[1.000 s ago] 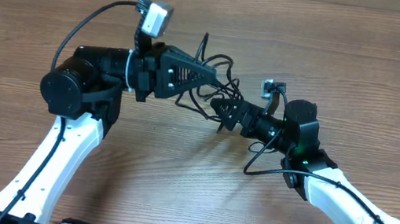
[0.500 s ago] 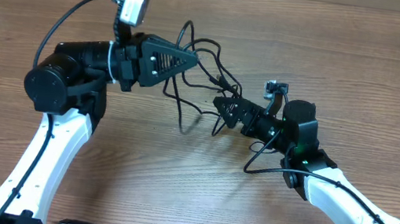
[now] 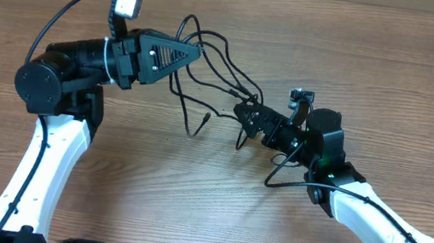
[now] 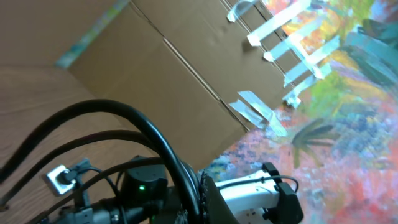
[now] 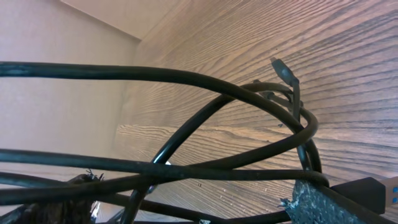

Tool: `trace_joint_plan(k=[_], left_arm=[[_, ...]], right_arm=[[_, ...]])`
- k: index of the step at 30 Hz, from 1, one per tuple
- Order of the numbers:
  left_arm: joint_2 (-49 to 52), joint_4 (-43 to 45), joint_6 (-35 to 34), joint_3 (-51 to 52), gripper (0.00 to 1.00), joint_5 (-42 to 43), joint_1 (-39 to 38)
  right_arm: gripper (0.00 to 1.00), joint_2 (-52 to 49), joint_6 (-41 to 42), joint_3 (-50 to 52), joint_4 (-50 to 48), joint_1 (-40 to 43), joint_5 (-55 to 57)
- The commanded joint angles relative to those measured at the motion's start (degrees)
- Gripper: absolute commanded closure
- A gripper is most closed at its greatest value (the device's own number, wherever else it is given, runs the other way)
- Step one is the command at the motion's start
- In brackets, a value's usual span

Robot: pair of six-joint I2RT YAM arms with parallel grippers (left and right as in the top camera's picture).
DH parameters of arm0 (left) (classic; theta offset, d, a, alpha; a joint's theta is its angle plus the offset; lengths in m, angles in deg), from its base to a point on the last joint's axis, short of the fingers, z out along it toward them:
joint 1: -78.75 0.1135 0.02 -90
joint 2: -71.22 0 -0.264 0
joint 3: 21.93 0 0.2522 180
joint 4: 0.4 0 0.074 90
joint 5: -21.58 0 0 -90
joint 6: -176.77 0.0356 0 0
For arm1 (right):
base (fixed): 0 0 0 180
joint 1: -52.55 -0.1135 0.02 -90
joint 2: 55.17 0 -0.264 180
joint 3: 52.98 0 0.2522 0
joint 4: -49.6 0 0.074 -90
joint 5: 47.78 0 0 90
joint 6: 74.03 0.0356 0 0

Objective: Untangle cables

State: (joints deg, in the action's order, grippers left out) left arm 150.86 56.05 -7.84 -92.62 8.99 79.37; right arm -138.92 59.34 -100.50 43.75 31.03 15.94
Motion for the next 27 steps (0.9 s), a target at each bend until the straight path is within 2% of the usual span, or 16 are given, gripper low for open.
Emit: trace_joint_plan(k=[1,22,27], left_arm=[[-2.8,0.3,3.2,-2.1,0.96,-6.0,2.6],[-2.8,0.3,3.1,-2.1,0.96,-5.9,12.0],[-2.8,0.3,3.2,-2.1,0.96,-5.3,12.2]], right_arm=[[0.0,-1.8,0.0,1.5,2.4,0.7,7.4],[0.0,-1.8,0.1,1.5,4.4,0.7,10.0],[0.0,-1.8,0.1,1.5,4.3,0.7,10.0]])
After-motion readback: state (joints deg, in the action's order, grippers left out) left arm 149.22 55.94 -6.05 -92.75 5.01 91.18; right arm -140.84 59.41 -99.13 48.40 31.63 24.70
